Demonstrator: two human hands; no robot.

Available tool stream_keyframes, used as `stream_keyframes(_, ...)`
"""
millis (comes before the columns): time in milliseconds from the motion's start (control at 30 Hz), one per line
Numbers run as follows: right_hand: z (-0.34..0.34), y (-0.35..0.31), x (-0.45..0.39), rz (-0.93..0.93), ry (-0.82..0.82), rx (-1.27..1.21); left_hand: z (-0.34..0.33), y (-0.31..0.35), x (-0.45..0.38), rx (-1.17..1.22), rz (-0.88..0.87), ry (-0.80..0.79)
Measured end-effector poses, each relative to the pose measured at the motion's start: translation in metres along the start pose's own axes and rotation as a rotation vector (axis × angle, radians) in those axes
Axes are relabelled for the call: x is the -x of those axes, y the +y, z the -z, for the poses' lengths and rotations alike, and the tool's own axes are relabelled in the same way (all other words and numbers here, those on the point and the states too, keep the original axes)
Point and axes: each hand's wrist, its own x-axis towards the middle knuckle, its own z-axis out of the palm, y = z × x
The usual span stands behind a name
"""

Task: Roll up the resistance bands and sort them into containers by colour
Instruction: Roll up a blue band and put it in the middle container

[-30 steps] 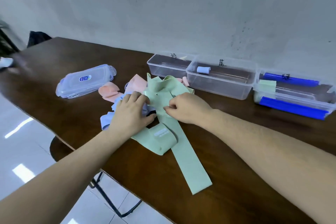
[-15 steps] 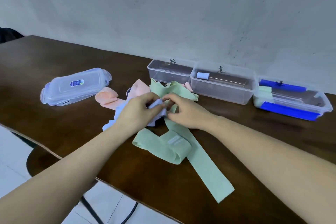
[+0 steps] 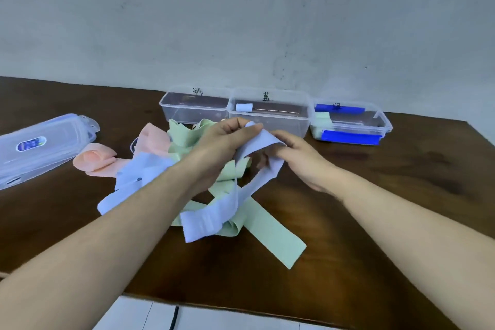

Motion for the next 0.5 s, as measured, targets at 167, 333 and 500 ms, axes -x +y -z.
stream_keyframes(167, 0.041, -0.005, 0.033, -0.028, 0.126, -0.075, -0.035, -0.001, -0.005, -0.061, 0.237, -0.184)
stream_keyframes(333, 0.093, -0.015, 0.085, -0.025, 0.07, 0.094, -0.097, 0.003, -0.002, -0.175, 0.283, -0.339)
stream_keyframes(500, 0.139, -0.031, 0.13, 0.074, 0.016, 0.166, -0.164, 0.015, 0.004, -0.282, 0.238, -0.505)
